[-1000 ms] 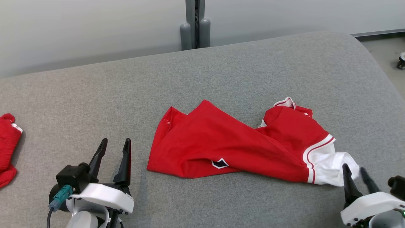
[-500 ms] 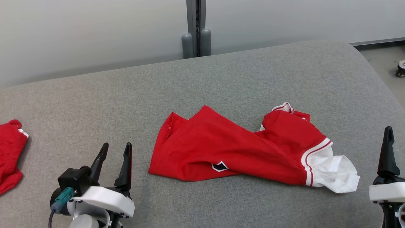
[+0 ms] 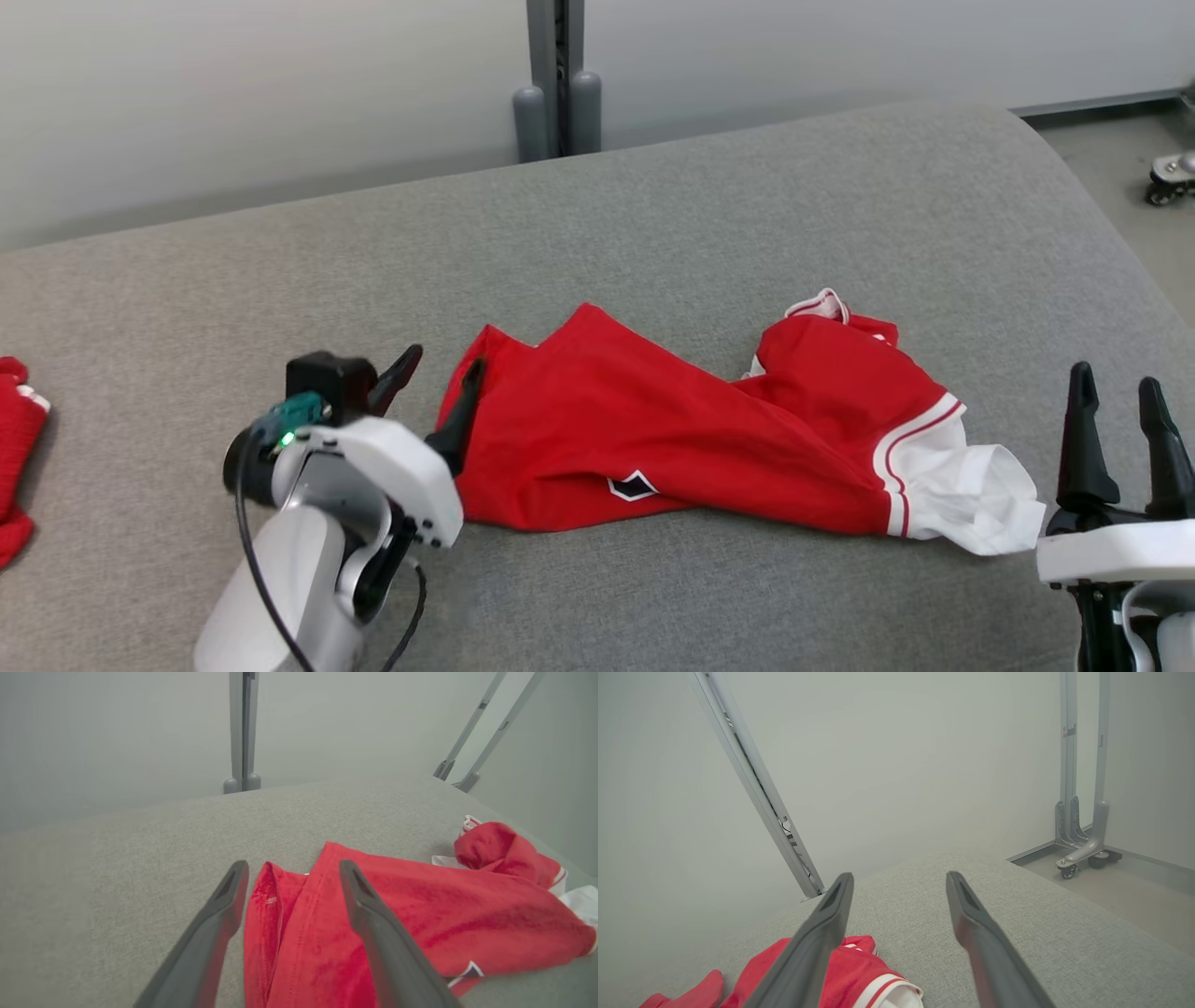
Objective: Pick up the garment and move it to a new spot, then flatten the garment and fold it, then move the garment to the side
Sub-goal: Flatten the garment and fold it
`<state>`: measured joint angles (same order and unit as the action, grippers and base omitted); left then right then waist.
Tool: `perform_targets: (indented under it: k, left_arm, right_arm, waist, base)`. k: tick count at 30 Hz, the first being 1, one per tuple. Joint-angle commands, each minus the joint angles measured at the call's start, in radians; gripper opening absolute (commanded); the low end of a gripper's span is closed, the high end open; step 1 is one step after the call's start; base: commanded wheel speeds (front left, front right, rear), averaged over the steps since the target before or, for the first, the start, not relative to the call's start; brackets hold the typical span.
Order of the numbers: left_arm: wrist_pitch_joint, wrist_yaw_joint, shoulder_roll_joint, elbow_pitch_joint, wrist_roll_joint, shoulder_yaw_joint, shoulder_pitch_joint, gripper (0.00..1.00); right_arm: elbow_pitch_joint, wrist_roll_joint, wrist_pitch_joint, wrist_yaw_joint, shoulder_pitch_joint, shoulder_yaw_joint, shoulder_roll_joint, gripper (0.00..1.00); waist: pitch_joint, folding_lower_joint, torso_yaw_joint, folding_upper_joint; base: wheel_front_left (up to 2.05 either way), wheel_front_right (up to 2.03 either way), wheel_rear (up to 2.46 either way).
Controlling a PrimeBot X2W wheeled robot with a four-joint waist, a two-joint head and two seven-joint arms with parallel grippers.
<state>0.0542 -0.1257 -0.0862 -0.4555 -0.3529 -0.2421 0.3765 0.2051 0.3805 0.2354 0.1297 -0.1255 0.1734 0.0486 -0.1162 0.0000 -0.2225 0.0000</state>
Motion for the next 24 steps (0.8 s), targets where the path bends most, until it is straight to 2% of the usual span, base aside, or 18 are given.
perform_targets:
  k: [1, 7, 13, 24]
  left_arm:
    - [0.007, -0.004, -0.002, -0.003, -0.008, -0.003, 0.022, 1.00]
    - [0.094, -0.005, -0.003, -0.075, -0.035, -0.053, 0.156, 1.00]
    - [0.208, -0.004, -0.005, -0.204, -0.038, -0.090, 0.281, 1.00]
    - [0.276, -0.001, 0.010, -0.443, -0.043, -0.122, 0.457, 1.00]
  right_arm:
    - [0.001, 0.008, 0.005, 0.002, -0.009, -0.006, 0.005, 1.00]
    - [0.003, 0.034, 0.014, 0.002, -0.049, -0.062, 0.005, 1.00]
    - [0.009, 0.057, 0.022, 0.002, -0.094, -0.117, 0.005, 1.00]
    - [0.041, 0.092, 0.031, 0.002, -0.135, -0.175, 0.005, 1.00]
  waist:
    - [-0.016, 0.0000, -0.017, 0.0000]
    - [-0.079, 0.0000, -0.070, 0.0000]
    - [-0.133, 0.0000, -0.126, 0.0000]
    - [-0.186, 0.0000, -0.206, 0.0000]
  base:
    - [0.00, 0.00, 0.00]
    - [0.00, 0.00, 0.00]
    - [0.00, 0.00, 0.00]
    - [0.00, 0.00, 0.00]
